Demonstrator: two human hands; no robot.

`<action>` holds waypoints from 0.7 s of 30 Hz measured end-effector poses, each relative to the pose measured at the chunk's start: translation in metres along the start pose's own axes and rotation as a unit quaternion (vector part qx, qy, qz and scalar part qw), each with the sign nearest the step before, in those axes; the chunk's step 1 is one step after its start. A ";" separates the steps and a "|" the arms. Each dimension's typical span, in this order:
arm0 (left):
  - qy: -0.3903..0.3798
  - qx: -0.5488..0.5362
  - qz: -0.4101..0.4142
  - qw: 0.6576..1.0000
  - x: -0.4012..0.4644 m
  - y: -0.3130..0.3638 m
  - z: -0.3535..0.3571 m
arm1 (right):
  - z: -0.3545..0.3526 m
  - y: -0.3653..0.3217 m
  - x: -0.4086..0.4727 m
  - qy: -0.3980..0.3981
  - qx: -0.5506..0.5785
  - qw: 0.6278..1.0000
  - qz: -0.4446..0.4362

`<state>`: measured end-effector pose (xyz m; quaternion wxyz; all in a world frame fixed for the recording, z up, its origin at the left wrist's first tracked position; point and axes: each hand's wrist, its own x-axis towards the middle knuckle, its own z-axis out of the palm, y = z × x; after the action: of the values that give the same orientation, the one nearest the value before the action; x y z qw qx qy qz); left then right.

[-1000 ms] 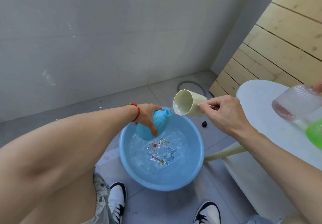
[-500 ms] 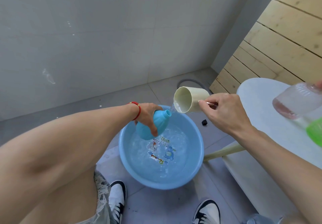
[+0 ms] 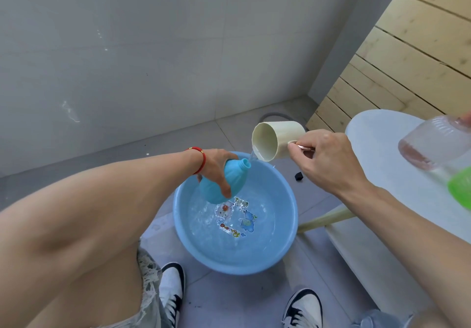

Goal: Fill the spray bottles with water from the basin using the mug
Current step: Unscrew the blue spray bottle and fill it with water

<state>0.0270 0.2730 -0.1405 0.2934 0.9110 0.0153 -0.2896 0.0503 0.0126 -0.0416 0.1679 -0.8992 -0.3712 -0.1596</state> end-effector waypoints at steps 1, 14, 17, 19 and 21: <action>0.000 0.001 0.000 1.000 0.000 0.000 0.000 | 0.002 0.001 0.000 0.002 -0.006 1.000 -0.002; -0.006 -0.001 0.001 1.000 0.001 0.000 0.000 | 0.006 0.007 0.000 0.003 -0.031 0.999 -0.004; -0.006 -0.003 -0.001 1.000 0.002 -0.001 0.000 | 0.005 0.004 0.000 0.007 -0.039 0.999 -0.018; -0.007 -0.008 -0.001 1.000 0.002 -0.001 0.000 | 0.004 0.003 0.000 0.010 -0.044 0.999 -0.028; -0.007 -0.007 0.001 1.000 0.001 0.001 0.000 | 0.004 0.002 -0.001 0.014 -0.049 0.998 -0.038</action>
<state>0.0279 0.2722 -0.1403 0.3003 0.9066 0.0147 -0.2960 0.0520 0.0126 -0.0456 0.1229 -0.8894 -0.3941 -0.1965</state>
